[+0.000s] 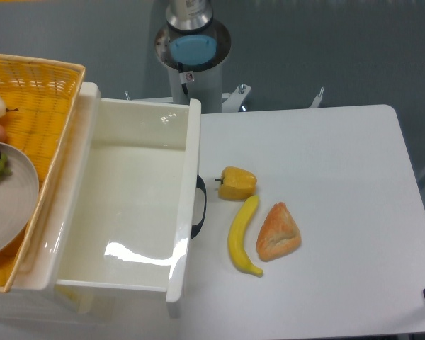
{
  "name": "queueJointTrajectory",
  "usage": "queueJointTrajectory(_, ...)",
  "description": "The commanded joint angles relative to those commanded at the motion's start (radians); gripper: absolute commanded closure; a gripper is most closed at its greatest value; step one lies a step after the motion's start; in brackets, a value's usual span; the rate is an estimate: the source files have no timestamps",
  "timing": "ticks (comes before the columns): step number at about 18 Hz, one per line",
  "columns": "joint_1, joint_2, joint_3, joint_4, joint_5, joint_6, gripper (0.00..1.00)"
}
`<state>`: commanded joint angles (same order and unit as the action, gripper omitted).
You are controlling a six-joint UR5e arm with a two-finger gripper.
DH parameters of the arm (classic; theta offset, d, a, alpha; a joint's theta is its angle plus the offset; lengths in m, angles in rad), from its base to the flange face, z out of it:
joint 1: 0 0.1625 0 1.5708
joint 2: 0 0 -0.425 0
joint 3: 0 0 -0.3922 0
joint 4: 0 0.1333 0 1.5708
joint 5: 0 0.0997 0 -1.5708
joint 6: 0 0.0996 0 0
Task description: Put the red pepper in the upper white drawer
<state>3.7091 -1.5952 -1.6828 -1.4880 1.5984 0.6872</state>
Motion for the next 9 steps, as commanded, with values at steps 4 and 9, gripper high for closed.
queueJointTrajectory(4,-0.005,-0.014,0.008,0.002,0.006,-0.006,0.0)
queueJointTrajectory(9,-0.014,-0.017,0.008,0.006,0.017,-0.008,0.0)
